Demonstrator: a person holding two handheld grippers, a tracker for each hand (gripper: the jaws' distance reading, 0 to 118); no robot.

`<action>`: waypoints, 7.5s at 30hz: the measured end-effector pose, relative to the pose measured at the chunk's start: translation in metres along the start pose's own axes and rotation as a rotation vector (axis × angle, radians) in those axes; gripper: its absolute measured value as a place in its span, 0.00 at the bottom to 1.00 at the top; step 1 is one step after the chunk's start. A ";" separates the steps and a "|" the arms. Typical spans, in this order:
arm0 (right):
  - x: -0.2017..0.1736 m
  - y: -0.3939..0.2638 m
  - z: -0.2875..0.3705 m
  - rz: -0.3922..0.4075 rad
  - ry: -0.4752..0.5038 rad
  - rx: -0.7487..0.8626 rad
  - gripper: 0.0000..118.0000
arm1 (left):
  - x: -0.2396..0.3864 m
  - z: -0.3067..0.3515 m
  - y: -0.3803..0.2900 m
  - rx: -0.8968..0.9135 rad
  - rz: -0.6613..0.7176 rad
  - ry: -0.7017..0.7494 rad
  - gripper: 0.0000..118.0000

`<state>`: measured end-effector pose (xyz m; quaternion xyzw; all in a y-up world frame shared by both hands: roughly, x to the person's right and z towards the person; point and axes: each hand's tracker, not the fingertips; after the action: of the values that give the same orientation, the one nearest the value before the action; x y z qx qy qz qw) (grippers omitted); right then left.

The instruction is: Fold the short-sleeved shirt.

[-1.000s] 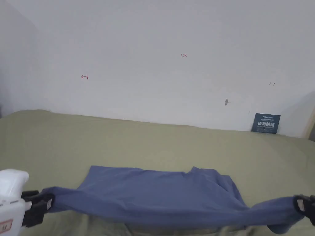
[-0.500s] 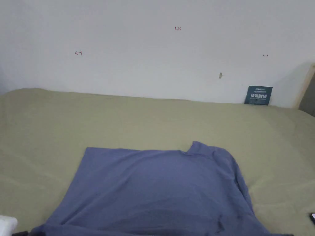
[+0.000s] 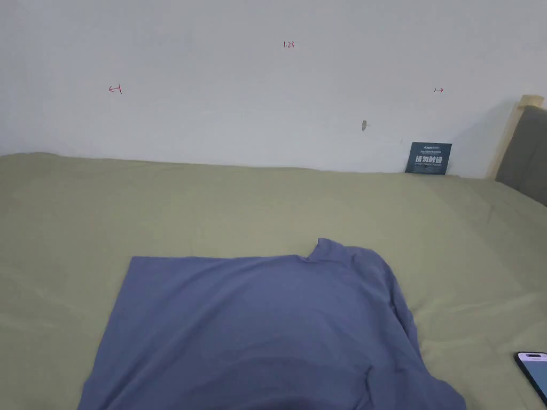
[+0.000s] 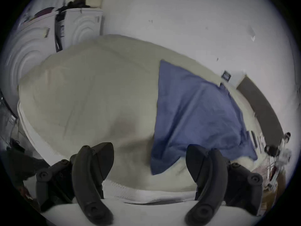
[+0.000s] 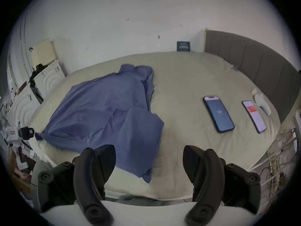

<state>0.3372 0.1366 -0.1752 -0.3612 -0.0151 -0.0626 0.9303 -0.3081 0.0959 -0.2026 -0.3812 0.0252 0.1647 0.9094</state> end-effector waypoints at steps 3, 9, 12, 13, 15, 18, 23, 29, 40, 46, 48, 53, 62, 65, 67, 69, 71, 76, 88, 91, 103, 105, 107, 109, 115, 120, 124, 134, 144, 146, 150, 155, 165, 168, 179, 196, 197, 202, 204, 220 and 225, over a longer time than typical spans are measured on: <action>-0.003 0.004 0.003 -0.082 0.055 0.075 0.64 | 0.010 0.015 0.005 0.072 -0.071 -0.014 0.55; -0.013 -0.004 -0.002 0.013 0.028 0.027 0.00 | 0.036 0.050 -0.004 0.094 -0.177 0.017 0.00; -0.023 -0.011 -0.003 0.006 0.096 0.005 0.00 | 0.027 0.040 -0.009 0.076 -0.170 0.049 0.00; -0.022 -0.012 -0.004 0.012 0.098 -0.002 0.00 | 0.024 0.041 -0.009 0.066 -0.163 0.064 0.00; -0.022 -0.013 -0.007 0.021 0.093 -0.014 0.00 | 0.019 0.045 -0.011 0.057 -0.136 0.057 0.00; -0.016 -0.012 -0.007 0.009 0.097 -0.026 0.00 | 0.024 0.044 -0.011 0.054 -0.133 0.047 0.03; -0.020 -0.008 -0.009 -0.007 0.106 -0.026 0.00 | 0.015 0.016 -0.016 0.012 -0.140 -0.011 0.75; -0.009 -0.007 -0.020 -0.030 0.127 -0.042 0.00 | 0.024 0.002 -0.024 0.002 -0.175 -0.090 0.88; -0.006 -0.004 -0.049 -0.019 0.034 -0.241 0.98 | 0.005 -0.037 -0.023 -0.072 -0.122 -0.069 0.00; 0.003 -0.017 -0.078 0.050 0.044 -0.266 0.29 | 0.024 -0.019 -0.019 -0.070 -0.173 -0.049 0.00; 0.000 -0.018 -0.077 0.044 0.042 -0.257 0.04 | 0.023 -0.024 -0.021 -0.070 -0.164 -0.051 0.00; -0.005 -0.014 -0.066 -0.001 0.058 -0.192 0.03 | 0.030 -0.013 -0.016 -0.060 -0.164 -0.060 0.00; -0.026 0.040 -0.024 0.078 0.070 -0.114 0.03 | 0.034 0.003 0.025 -0.040 -0.161 -0.074 0.00; -0.029 0.066 -0.031 0.114 0.075 -0.096 0.03 | 0.047 0.001 0.050 -0.035 -0.188 -0.068 0.00; -0.029 0.086 -0.042 0.146 0.073 -0.093 0.03 | 0.049 -0.007 0.071 -0.031 -0.208 -0.067 0.00; -0.032 0.106 -0.058 0.176 0.083 -0.128 0.03 | 0.056 -0.023 0.091 -0.052 -0.214 -0.057 0.00; -0.021 0.121 -0.094 0.224 0.054 -0.161 0.03 | 0.064 -0.047 0.108 -0.081 -0.288 0.001 0.00; -0.022 0.159 -0.145 0.180 0.063 -0.185 0.03 | 0.074 -0.101 0.144 -0.154 -0.254 0.026 0.00; -0.014 0.159 -0.201 0.023 0.055 -0.164 0.68 | 0.061 -0.164 0.164 -0.162 -0.169 0.021 0.75; -0.008 0.144 -0.174 0.005 0.079 -0.119 0.67 | 0.059 -0.139 0.160 -0.163 -0.172 0.023 0.75; -0.012 0.084 -0.074 0.047 0.091 -0.062 0.00 | 0.050 -0.065 0.095 -0.075 -0.229 -0.016 0.00; -0.009 0.076 -0.068 -0.006 0.118 -0.083 0.00 | 0.061 -0.066 0.084 -0.104 -0.237 -0.006 0.00; -0.001 0.071 -0.070 0.005 0.110 -0.077 0.00 | 0.060 -0.069 0.076 -0.113 -0.237 -0.011 0.00; 0.000 0.069 -0.069 0.034 0.089 -0.082 0.00 | 0.063 -0.072 0.072 -0.122 -0.231 -0.005 0.02; -0.003 0.071 -0.075 0.033 0.104 -0.106 0.00 | 0.078 -0.092 0.075 -0.118 -0.260 0.055 0.88; -0.002 0.072 -0.090 0.026 0.111 -0.123 0.00 | 0.073 -0.131 0.082 -0.165 -0.191 0.064 0.84; -0.005 0.080 -0.107 -0.003 0.070 -0.152 0.14 | 0.064 -0.153 0.078 -0.222 -0.183 0.047 0.12; -0.004 0.091 -0.208 0.006 0.062 -0.200 0.72 | 0.057 -0.150 0.087 -0.190 -0.165 -0.013 0.10; 0.001 0.093 -0.184 -0.055 0.098 -0.217 0.08 | 0.063 -0.140 0.100 -0.214 -0.195 -0.030 0.08; 0.006 0.097 -0.166 -0.062 0.121 -0.205 0.08 | 0.064 -0.127 0.107 -0.193 -0.205 -0.054 0.07; 0.005 0.106 -0.131 -0.009 0.160 -0.201 0.08 | 0.067 -0.089 0.116 -0.167 -0.212 -0.087 0.07; -0.004 0.097 -0.085 0.162 0.111 -0.222 0.08 | 0.056 -0.047 0.118 -0.185 -0.259 -0.108 0.07; 0.019 0.011 -0.046 0.027 0.147 -0.372 0.09 | 0.027 -0.013 0.015 -0.301 -0.196 -0.077 0.07; 0.030 -0.012 -0.064 -0.016 0.149 -0.405 0.09 | 0.017 -0.022 -0.009 -0.324 -0.152 -0.070 0.08; 0.047 0.027 -0.023 -0.025 0.080 -0.293 0.65 | 0.007 0.014 0.017 -0.178 -0.159 -0.068 0.61; -0.016 0.092 -0.081 0.099 0.136 -0.269 0.00 | 0.086 -0.083 0.131 -0.174 -0.216 -0.013 0.00; -0.017 0.098 -0.087 0.107 0.134 -0.268 0.00 | 0.091 -0.098 0.141 -0.174 -0.221 -0.020 0.03; -0.017 0.131 -0.112 0.090 0.154 -0.246 0.00 | 0.108 -0.183 0.177 -0.208 -0.255 0.023 0.90; -0.005 0.143 -0.130 0.053 0.163 -0.237 0.00 | 0.110 -0.209 0.184 -0.216 -0.258 0.022 0.93; 0.015 0.202 -0.287 -0.018 0.008 -0.447 0.80 | 0.112 -0.233 0.187 -0.297 -0.315 -0.035 0.03; -0.002 0.198 -0.310 0.064 -0.085 -0.524 0.15 | 0.116 -0.232 0.192 -0.320 -0.312 -0.036 0.03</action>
<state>0.3552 0.0727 -0.5369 -0.5924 -0.0262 -0.0197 0.8050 -0.2411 0.0916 -0.5186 -0.5167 -0.0765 0.0308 0.8522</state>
